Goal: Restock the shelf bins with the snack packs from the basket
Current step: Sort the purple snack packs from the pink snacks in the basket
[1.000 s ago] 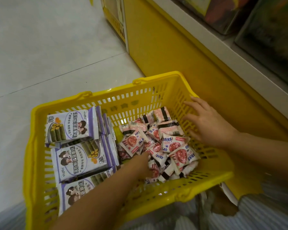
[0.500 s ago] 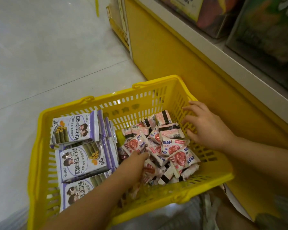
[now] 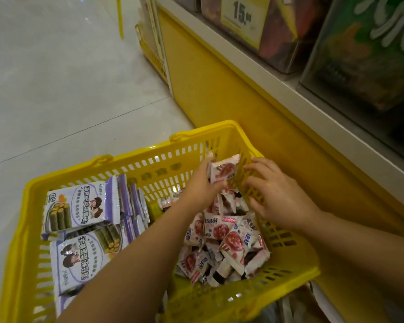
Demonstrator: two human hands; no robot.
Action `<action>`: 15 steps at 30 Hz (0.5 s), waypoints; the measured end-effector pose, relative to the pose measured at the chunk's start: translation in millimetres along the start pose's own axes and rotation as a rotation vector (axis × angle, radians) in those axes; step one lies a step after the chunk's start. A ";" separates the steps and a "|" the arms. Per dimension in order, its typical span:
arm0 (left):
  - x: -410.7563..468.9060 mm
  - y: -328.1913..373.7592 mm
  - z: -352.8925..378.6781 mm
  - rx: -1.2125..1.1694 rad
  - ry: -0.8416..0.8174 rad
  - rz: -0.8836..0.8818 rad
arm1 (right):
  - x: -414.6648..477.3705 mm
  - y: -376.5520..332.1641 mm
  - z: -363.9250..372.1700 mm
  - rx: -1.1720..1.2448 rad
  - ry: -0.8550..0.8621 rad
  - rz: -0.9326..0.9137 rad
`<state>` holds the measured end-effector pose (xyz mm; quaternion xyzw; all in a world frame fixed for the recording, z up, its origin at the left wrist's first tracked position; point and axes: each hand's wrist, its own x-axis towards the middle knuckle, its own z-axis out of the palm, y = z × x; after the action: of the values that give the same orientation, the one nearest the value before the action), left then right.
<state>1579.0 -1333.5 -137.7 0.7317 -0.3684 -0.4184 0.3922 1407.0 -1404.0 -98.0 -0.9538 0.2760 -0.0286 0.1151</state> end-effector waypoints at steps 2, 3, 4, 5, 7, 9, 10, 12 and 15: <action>1.6 -12.3 11.6 -0.032 -0.176 0.020 | -0.7 0.1 0.8 -0.003 0.007 -0.006; 1.2 -17.9 15.1 -0.051 -0.233 0.036 | -0.6 0.1 0.5 -0.006 0.009 -0.008; 1.2 -23.3 16.6 -0.069 -0.259 0.043 | 0.2 0.5 -0.3 -0.009 0.007 -0.010; 0.5 -28.9 15.8 -0.083 -0.251 0.032 | 0.5 0.7 0.8 -0.012 0.003 -0.014; -1.6 -37.0 9.8 -0.060 -0.126 0.002 | 0.1 3.2 -0.1 -0.036 -0.025 -0.010; -6.3 -48.6 0.4 -0.015 0.040 -0.060 | 0.2 2.1 -3.1 -0.100 -0.063 -0.009; -9.9 -54.4 -4.7 -0.019 0.105 -0.120 | 0.8 -0.4 -4.5 -0.145 -0.057 -0.016; -17.1 -69.1 -12.8 -0.007 0.186 -0.233 | 5.1 -11.5 -4.7 -0.211 0.018 -0.082; -21.7 -91.5 -15.9 0.089 0.180 -0.380 | 22.8 -36.8 10.8 -0.164 0.059 -0.225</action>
<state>1604.4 -1271.9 -206.0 0.8391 -0.2054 -0.4012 0.3046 1446.6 -1383.7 -100.0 -0.9837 0.1722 -0.0467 0.0245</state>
